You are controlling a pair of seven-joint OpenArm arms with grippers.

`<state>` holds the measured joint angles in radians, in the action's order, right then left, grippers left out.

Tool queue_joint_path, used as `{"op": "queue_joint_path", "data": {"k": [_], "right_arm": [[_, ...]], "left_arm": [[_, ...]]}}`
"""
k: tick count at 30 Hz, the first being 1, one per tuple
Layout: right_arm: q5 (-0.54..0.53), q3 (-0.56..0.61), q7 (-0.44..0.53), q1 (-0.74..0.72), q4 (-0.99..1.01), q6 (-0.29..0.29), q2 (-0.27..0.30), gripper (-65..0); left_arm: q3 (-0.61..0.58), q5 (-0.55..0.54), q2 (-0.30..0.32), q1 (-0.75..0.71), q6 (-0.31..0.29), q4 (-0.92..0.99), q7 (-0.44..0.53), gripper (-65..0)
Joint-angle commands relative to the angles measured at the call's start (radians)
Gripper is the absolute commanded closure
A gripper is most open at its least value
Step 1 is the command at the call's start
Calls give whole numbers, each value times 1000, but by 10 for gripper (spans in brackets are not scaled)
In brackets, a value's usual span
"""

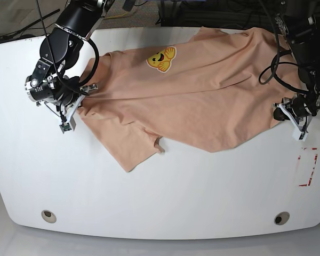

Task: Fold the T-shirt properly
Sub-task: 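Hold the shirt edge with both grippers and lift it off the table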

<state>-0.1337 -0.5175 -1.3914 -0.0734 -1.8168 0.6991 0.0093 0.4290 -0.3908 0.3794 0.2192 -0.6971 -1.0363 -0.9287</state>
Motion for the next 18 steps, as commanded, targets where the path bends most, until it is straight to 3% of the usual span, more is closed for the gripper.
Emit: {"op": "queue_joint_path", "data": {"k": [1, 4, 12, 18], "right_arm": [[-7, 0, 14, -35, -19, -1, 8, 0], [-4, 0, 14, -84, -16, -1, 25, 0], [-8, 7, 5, -234, -14, -1, 74, 0], [-8, 38, -5, -418, 71, -1, 125, 0]], "left_arm": [[35, 28, 13, 19, -1, -3, -36, -4], [81, 33, 13, 58, -1, -3, -36, -1], [57, 42, 16, 173, -1, -12, -66, -1], [100, 42, 13, 227, -1, -229, -143, -1]]}}
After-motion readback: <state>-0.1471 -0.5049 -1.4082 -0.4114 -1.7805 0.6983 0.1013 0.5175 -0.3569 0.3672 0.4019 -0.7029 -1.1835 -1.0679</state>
